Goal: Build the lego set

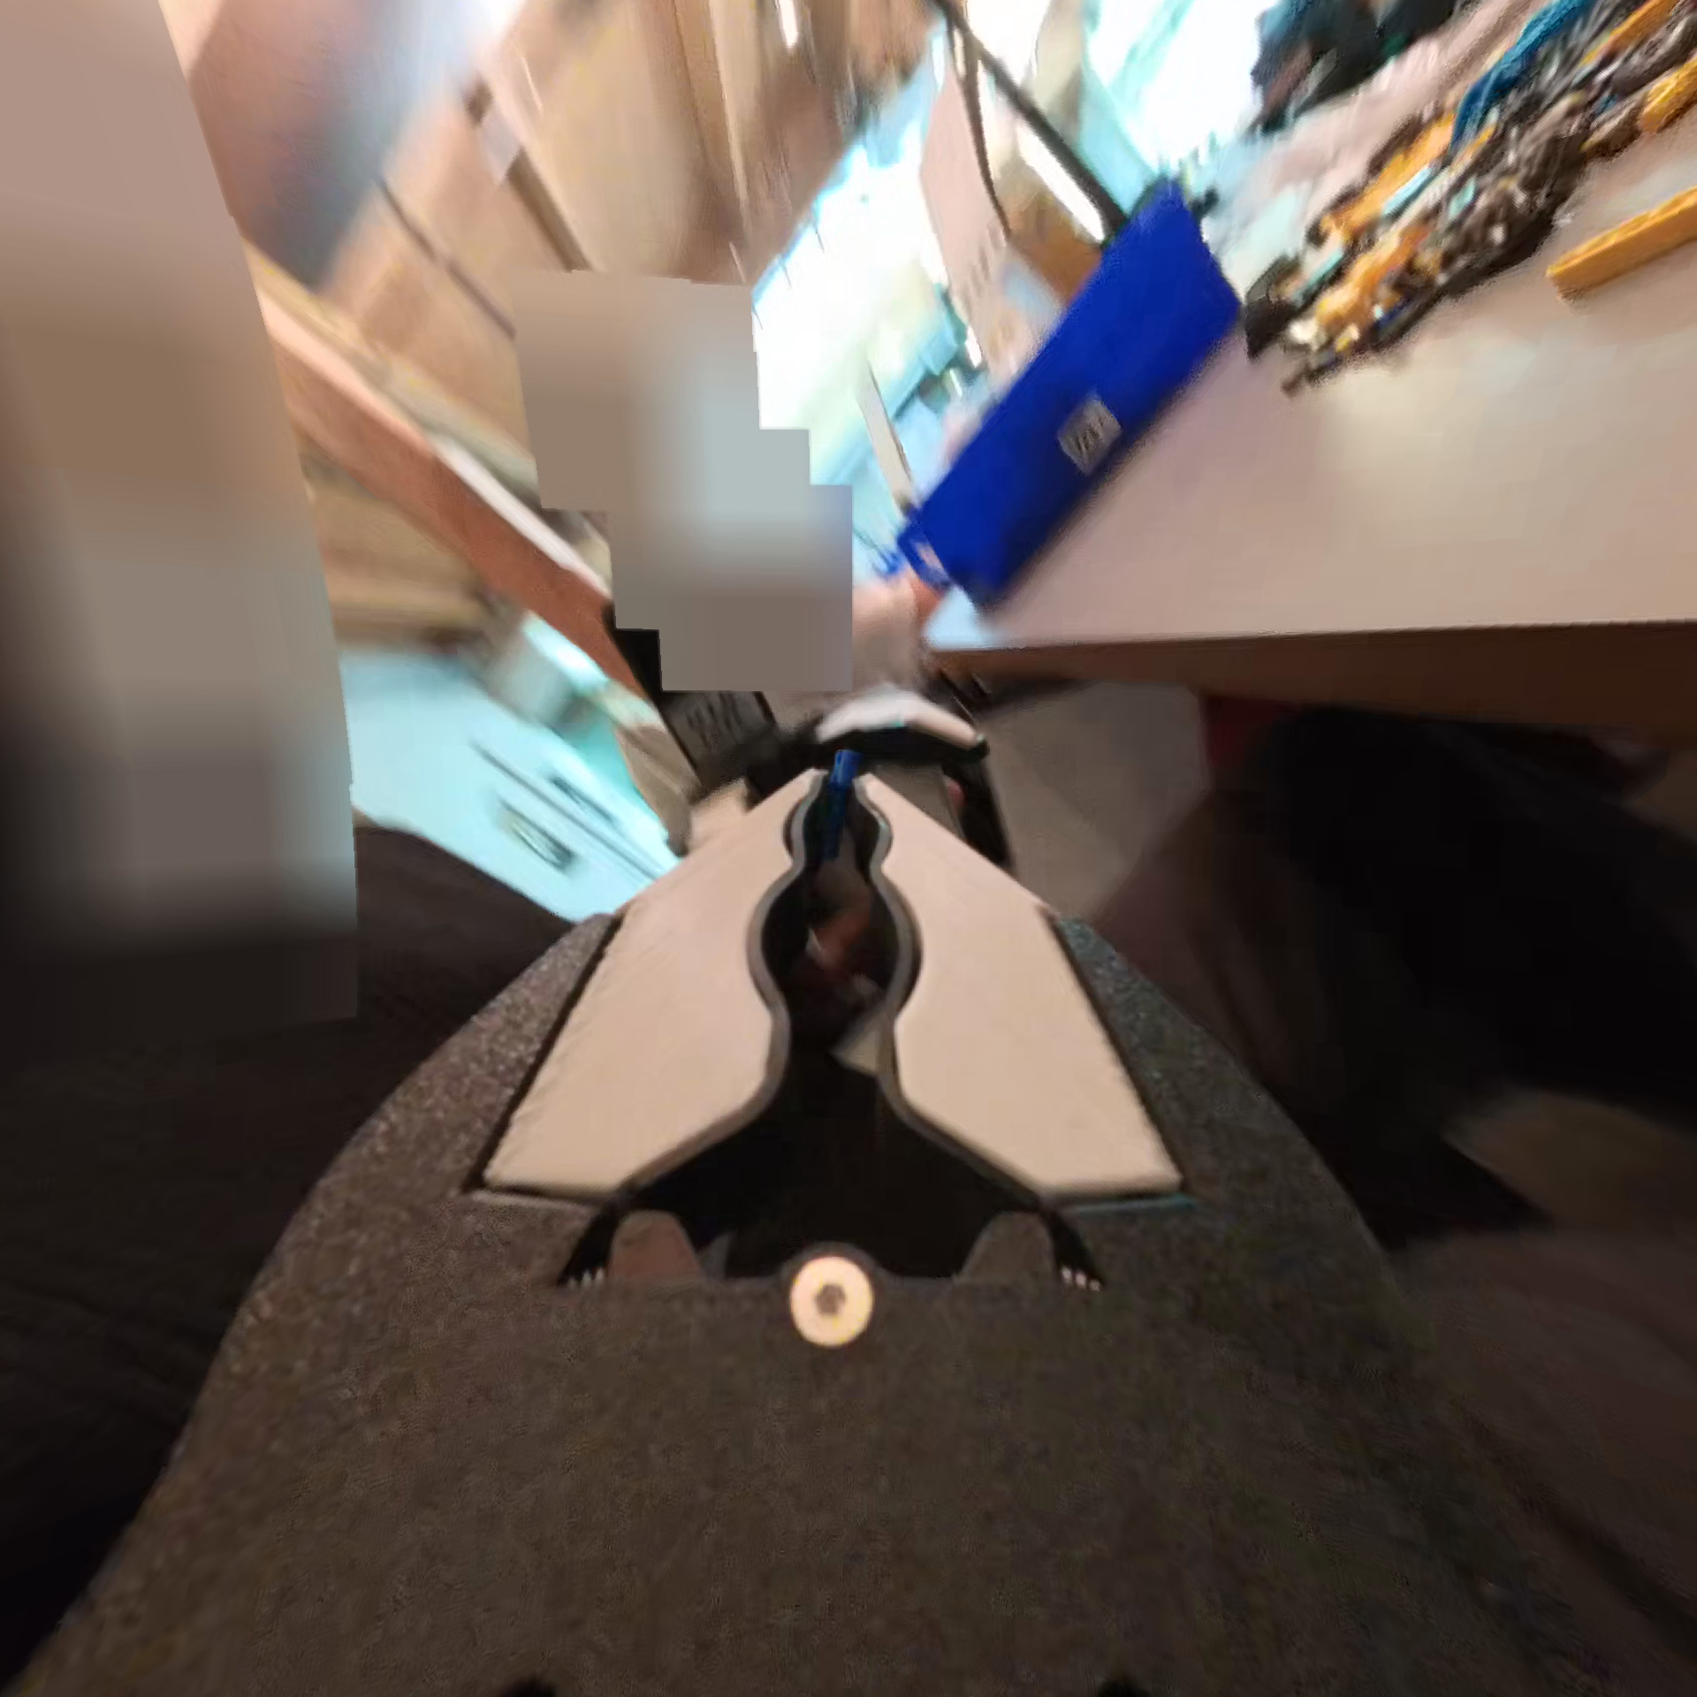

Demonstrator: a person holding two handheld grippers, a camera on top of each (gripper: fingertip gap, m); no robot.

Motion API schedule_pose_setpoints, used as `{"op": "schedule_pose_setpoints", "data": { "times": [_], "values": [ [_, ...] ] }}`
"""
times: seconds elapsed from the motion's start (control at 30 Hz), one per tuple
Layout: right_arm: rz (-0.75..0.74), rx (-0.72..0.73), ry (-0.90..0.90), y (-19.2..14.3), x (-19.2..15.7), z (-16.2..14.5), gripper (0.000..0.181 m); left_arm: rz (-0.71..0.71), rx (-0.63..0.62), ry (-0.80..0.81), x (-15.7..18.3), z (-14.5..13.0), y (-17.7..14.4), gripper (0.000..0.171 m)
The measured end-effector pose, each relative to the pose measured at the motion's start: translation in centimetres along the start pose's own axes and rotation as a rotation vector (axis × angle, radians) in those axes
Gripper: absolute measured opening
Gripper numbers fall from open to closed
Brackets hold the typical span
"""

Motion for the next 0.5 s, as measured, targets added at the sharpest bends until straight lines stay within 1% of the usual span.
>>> {"op": "schedule_pose_setpoints", "data": {
  "times": [0.03, 0.07, 0.13, 0.2, 0.27, 0.33, 0.4, 0.47, 0.5],
  "values": [
    [0.018, 0.086, 0.077, 0.2, 0.0, 0.3, 0.004, 0.002, 0.046, 0.026, 0.6, 0.5, 0.0, 0.055],
    [0.027, 0.143, 0.133, 0.4, 0.0, 0.3, 0.004, 0.013, 0.082, 0.056, 1.2, 0.9, 0.0, 0.053],
    [0.053, 0.214, 0.219, 1.0, -0.4, 0.0, 0.004, 0.055, 0.116, 0.13, 2.1, 1.4, 0.1, 0.051],
    [0.077, 0.254, 0.298, 1.5, -0.6, -0.3, 0.004, 0.131, 0.113, 0.209, 2.6, 1.3, 0.3, 0.047],
    [0.081, 0.26, 0.343, 2.0, -0.8, -0.7, 0.004, 0.187, 0.116, 0.282, 3.0, 1.1, 0.5, 0.038],
    [0.072, 0.237, 0.354, 2.3, -0.9, -1.2, 0.004, 0.206, 0.122, 0.33, 3.5, 0.9, 0.5, 0.032],
    [0.078, 0.236, 0.364, 2.5, -1.2, -1.4, 0.004, 0.235, 0.121, 0.351, 3.7, 0.7, 0.6, 0.027],
    [0.08, 0.211, 0.367, 2.6, -1.4, -1.8, 0.004, 0.255, 0.109, 0.371, 3.6, 0.6, 0.6, 0.015],
    [0.086, 0.207, 0.372, 2.6, -1.5, -1.8, 0.003, 0.246, 0.105, 0.385, 3.7, 0.5, 0.6, 0.014]
  ]
}}
Point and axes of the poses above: each gripper's, where its closed fingertips meet, y out along the fingers, z out of its top, x = y × z across the jaws, the point moved 7 cm from there along -y, back along the fingers, and after that the axes turned 15 degrees about -y, right-handed, at the moved point
